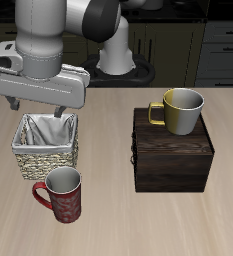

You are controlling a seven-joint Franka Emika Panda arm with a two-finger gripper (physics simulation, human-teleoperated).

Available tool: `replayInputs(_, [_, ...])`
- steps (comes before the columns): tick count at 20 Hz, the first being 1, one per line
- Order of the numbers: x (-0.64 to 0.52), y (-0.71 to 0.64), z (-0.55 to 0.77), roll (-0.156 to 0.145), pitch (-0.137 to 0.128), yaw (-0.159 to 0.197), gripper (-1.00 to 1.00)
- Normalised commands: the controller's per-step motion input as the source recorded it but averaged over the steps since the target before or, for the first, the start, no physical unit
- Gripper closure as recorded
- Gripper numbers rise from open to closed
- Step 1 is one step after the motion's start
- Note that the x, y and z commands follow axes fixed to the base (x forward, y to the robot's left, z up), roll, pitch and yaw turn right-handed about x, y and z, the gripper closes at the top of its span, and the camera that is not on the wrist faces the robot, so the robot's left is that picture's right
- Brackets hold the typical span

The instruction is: Place the red mug in the basket

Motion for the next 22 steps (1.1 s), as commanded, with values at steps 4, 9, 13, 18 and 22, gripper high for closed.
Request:
replayInputs(4, [0.06,0.11,-0.18,0.001,0.011,0.014,-1.0])
replayInputs(9, [0.07,0.05,-0.16,-0.007,0.005,0.004,-1.0])
replayInputs(13, [0.05,0.03,-0.1,-0.012,-0.038,-0.005,-1.0])
replayInputs(18, [0.08,-0.07,-0.12,-0.029,-0.024,-0.049,-1.0])
replayInputs(22, [0.06,-0.02,-0.16,-0.018,-0.007,0.001,-1.0])
